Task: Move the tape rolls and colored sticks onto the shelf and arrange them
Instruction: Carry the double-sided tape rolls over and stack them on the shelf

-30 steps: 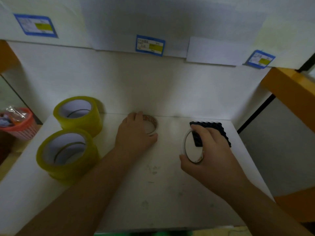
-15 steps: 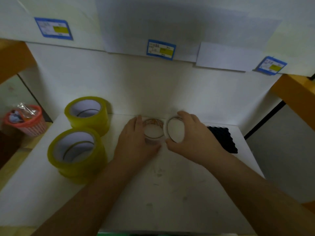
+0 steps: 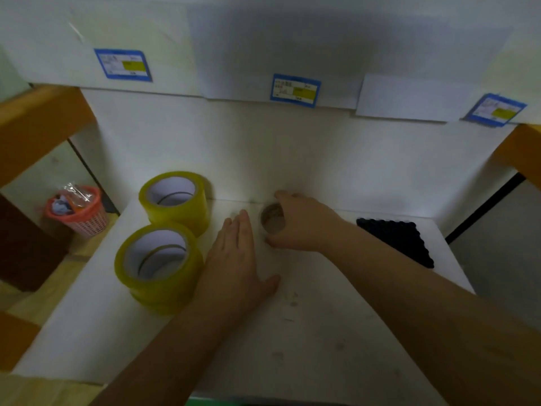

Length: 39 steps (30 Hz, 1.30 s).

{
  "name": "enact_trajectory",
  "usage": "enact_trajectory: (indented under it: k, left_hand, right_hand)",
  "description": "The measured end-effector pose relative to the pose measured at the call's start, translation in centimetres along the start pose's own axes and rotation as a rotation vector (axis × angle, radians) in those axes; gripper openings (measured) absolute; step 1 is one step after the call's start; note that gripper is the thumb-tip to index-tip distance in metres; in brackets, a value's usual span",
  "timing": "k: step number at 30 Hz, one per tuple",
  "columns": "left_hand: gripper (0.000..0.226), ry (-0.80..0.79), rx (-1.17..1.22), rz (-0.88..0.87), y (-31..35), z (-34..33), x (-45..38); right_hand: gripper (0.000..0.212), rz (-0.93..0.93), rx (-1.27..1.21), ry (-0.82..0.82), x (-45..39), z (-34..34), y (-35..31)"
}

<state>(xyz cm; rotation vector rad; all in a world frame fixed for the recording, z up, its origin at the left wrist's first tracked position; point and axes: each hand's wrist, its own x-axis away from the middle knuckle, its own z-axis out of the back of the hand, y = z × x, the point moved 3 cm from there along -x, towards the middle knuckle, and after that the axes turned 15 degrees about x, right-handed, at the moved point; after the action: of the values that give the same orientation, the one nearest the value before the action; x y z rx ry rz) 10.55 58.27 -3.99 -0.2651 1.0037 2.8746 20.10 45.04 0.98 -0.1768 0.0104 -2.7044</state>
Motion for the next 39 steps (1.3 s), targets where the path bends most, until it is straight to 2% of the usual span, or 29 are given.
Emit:
enact_trajectory:
  k: [3, 11, 15, 18, 23, 26, 31, 36, 39]
  left_hand:
    - [0.125, -0.002, 0.013, -0.015, 0.2, 0.4, 0.2]
    - [0.123, -0.064, 0.04, -0.015, 1.0, 0.0, 0.1]
    - [0.123, -0.086, 0.05, -0.023, 1.1, 0.2, 0.0]
    - [0.12, -0.099, 0.056, -0.044, 1.2, 0.4, 0.0]
    - [0.115, -0.085, 0.024, -0.156, 2.2, 0.8, 0.2]
    - [0.113, -0.076, -0.043, -0.165, 2.3, 1.1, 0.7]
    - [0.1, -0.066, -0.067, -0.198, 3.6, 1.6, 1.2]
    - [0.092, -0.052, -0.084, -0.215, 6.0, 1.5, 2.1]
    - [0.09, -0.033, -0.084, -0.241, 8.4, 0.9, 3.3]
  right_hand:
    - [0.088, 0.001, 0.027, -0.056, -0.1, -0.6, -0.3]
    - [0.088, -0.054, 0.009, -0.067, -0.5, -0.8, -0.3]
    - [0.106, -0.067, -0.039, -0.066, -0.4, -0.9, -0.2]
    - [0.11, -0.061, -0.055, -0.03, 0.0, -1.1, 0.0]
    - [0.118, -0.069, -0.264, 0.016, 1.9, -1.4, 1.1]
    - [0.106, -0.094, -0.267, 0.155, 4.1, -0.7, 2.4]
    - [0.077, -0.171, -0.116, 0.43, 10.8, 0.3, 4.2]
    - [0.069, -0.23, -0.031, 0.493, 17.0, 0.4, 5.0]
    - [0.072, -0.271, -0.013, 0.482, 21.0, 0.0, 5.9]
